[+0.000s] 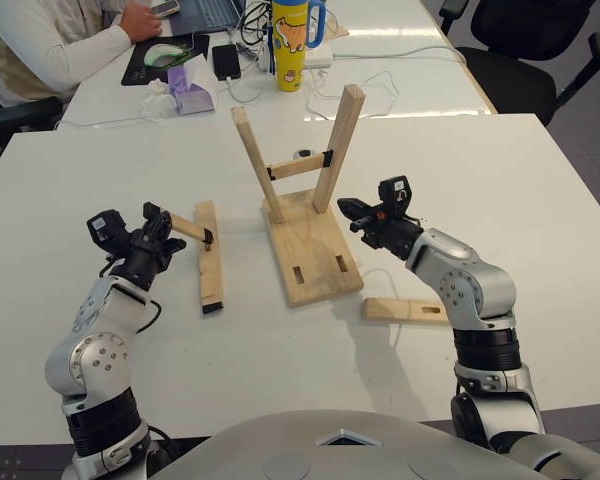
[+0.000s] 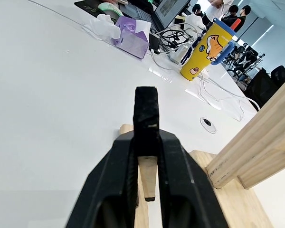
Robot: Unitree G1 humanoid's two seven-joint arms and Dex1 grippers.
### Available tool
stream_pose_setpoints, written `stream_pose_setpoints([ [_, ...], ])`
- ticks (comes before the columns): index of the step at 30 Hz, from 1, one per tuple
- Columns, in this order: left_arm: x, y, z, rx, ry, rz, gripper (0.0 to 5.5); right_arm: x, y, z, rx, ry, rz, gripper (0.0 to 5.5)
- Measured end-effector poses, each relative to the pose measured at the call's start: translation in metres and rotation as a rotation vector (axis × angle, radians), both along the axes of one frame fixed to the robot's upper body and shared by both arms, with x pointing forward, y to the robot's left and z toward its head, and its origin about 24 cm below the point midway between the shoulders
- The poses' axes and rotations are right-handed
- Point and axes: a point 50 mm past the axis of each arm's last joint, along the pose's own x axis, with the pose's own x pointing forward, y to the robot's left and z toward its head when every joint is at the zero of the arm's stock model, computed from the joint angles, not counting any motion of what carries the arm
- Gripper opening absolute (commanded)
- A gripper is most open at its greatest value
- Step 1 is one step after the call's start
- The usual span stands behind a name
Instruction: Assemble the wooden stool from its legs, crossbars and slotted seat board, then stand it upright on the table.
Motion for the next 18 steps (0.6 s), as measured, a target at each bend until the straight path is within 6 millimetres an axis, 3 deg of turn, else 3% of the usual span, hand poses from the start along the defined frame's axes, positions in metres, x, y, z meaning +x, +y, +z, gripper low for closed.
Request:
stream_pose_setpoints([
  [18, 0.0028, 0.0009, -0.0101, 0.095, 0.052, 0.013, 0.4, -0.0004, -0.0009, -0.0018, -0.018, -0.001, -0.007, 0.0],
])
